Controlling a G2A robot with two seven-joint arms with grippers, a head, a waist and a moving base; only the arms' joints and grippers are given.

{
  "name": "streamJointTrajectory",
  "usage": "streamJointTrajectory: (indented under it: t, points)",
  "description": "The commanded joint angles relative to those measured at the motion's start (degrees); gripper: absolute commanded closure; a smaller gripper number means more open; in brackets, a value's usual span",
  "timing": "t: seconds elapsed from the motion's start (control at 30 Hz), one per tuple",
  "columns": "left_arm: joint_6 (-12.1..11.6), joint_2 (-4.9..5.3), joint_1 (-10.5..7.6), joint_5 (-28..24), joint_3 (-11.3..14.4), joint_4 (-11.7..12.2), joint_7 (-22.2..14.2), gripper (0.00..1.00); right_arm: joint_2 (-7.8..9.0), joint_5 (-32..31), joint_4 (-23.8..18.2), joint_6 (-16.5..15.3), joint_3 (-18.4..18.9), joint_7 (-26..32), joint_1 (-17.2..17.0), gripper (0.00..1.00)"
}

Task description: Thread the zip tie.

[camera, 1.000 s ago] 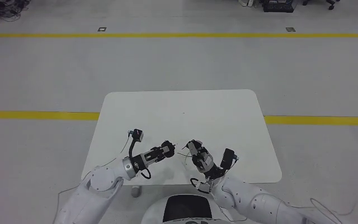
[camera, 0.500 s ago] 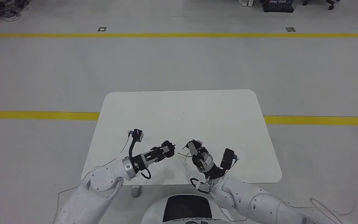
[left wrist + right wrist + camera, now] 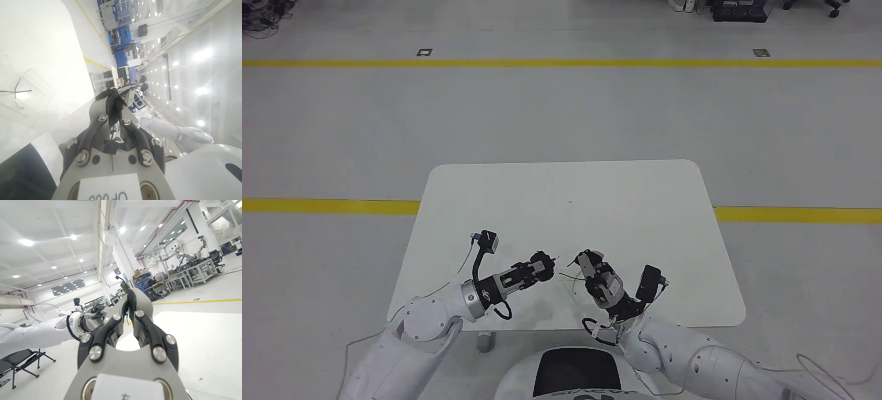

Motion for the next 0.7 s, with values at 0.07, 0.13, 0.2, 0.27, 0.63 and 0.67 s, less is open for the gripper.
streamJointTrajectory:
  t: [0.07, 0.13, 0.2, 0.27, 0.63, 0.67]
  points:
    - [0.00, 0.00, 0.00, 0.00, 0.00, 0.00, 0.00, 1.00, 0.00, 0.00, 0.00, 0.00, 0.00, 0.00, 0.00, 1.00]
    - [0.00, 0.00, 0.00, 0.00, 0.00, 0.00, 0.00, 1.00, 0.00, 0.00, 0.00, 0.00, 0.00, 0.00, 0.00, 1.00]
    - [0.00, 0.00, 0.00, 0.00, 0.00, 0.00, 0.00, 1.00, 0.00, 0.00, 0.00, 0.00, 0.00, 0.00, 0.00, 1.00]
    - [0.00, 0.00, 0.00, 0.00, 0.00, 0.00, 0.00, 1.00, 0.00, -0.65, -0.30, 0.19, 0.73, 1.34, -0.15, 1.00]
    - [0.00, 0.00, 0.00, 0.00, 0.00, 0.00, 0.00, 1.00, 1.39, -5.56, -0.78, 0.00, -0.92, -0.73, 2.67, 1.00]
    - [0.00, 0.00, 0.00, 0.00, 0.00, 0.00, 0.00, 1.00, 1.47, -5.37, -0.76, 0.00, -1.47, -1.10, 3.20, 1.00]
